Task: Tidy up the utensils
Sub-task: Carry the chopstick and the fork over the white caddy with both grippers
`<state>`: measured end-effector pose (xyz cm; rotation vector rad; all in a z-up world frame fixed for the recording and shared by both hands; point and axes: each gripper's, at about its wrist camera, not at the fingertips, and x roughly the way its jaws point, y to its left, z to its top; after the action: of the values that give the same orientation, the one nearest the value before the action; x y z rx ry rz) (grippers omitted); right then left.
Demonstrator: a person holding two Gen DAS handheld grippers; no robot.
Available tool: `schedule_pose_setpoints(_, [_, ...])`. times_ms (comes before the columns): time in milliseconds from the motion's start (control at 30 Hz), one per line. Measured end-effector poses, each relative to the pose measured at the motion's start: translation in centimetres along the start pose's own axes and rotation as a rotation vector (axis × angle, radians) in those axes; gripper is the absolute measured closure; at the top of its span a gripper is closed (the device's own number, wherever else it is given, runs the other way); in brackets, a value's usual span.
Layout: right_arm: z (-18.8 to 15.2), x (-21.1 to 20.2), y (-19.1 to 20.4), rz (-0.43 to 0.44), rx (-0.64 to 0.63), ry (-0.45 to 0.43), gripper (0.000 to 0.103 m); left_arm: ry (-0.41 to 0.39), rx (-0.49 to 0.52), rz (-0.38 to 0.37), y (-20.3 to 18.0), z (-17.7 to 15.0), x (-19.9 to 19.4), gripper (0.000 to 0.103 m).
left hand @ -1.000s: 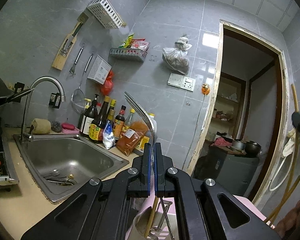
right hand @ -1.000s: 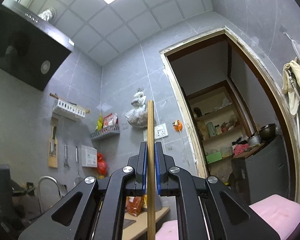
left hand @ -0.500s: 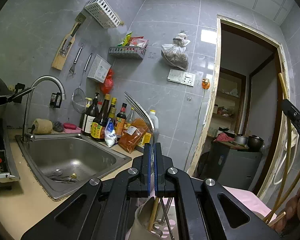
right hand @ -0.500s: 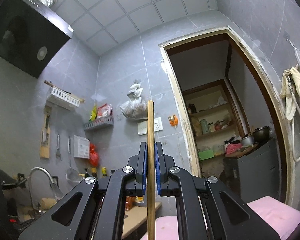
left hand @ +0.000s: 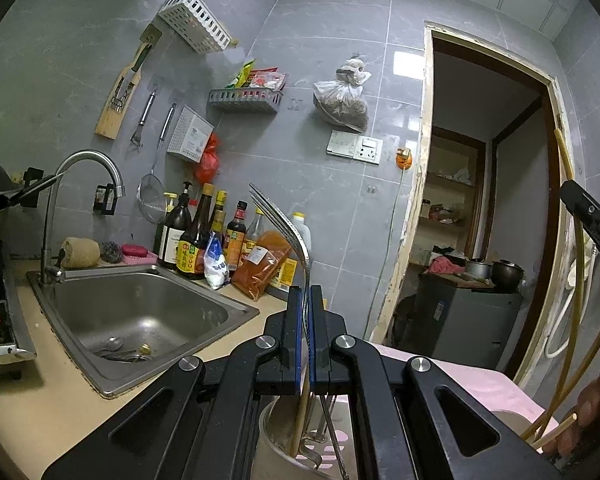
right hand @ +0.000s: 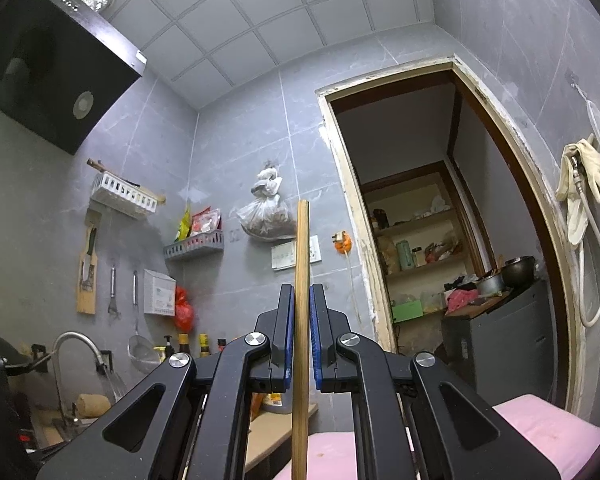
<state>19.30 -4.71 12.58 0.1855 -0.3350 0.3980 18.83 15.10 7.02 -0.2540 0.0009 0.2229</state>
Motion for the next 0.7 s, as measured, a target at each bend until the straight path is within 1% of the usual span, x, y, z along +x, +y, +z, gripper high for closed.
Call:
schedule_pose_setpoints(233, [-0.2,0.0,0.5,0.015,-0.019,0.004,0.098,0.016,-0.014,0.001,0.3,-0.1,0.2,0.102])
schedule_pose_setpoints(467, [0.4,-0.1,0.9,0.01,-0.027,-0.03,0.098,0.021,-0.008,0.0,0.4,-0.2,0.1,0.102])
schedule_pose_setpoints(533, [0.3,0.3,1.2,-0.009,-0.043,-0.014,0.098,0.021,0.002,-0.002,0.4,-0.2,0.2,0.102])
schedule_pose_setpoints(633, [-0.4,1.2,1.5,-0.04,-0.062,0.038,0.098,0.024,0.01,-0.008,0.4,-0.3,0.3,0.102])
schedule_pose_setpoints(700, [-0.9,1.6,1.5,-0.045,-0.069,0.066,0.098,0.025,0.017,-0.01,0.4,-0.4,0.3,0.102])
